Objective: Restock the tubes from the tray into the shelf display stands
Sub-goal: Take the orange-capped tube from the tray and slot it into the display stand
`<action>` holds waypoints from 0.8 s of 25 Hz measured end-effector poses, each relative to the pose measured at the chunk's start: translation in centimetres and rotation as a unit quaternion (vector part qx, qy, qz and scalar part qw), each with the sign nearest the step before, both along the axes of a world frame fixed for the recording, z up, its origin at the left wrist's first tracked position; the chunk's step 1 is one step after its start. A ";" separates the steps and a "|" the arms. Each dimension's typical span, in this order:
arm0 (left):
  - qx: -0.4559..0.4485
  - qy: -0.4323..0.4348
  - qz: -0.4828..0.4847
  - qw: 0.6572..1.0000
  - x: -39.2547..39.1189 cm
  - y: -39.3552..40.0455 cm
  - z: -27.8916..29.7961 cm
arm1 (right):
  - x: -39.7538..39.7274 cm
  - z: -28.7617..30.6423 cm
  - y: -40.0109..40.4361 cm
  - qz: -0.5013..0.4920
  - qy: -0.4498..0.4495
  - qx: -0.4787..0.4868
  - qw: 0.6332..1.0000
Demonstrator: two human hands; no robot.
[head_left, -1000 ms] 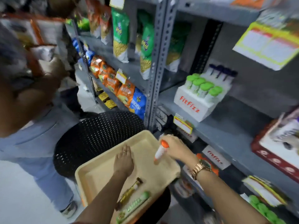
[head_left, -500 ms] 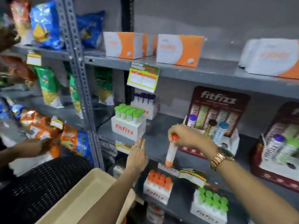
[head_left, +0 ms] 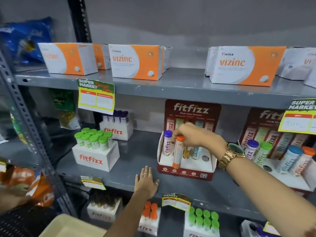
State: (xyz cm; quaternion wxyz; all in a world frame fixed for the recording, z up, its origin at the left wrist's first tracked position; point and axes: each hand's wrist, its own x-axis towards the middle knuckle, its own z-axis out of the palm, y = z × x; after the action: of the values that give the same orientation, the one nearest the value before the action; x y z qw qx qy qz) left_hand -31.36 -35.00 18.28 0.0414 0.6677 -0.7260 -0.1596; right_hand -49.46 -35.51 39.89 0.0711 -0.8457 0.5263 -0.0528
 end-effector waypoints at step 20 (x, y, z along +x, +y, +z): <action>-0.032 -0.042 -0.004 0.999 -0.2 -0.3 -1.6 | 0.4 2.6 -2.2 -0.088 -0.040 0.028 0.995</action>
State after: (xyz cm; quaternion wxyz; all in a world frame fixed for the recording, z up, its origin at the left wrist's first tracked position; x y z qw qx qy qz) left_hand -31.55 -35.33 16.72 0.0312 0.6690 -0.7347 -0.1080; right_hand -49.05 -37.71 42.48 0.1110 -0.7907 0.5971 -0.0778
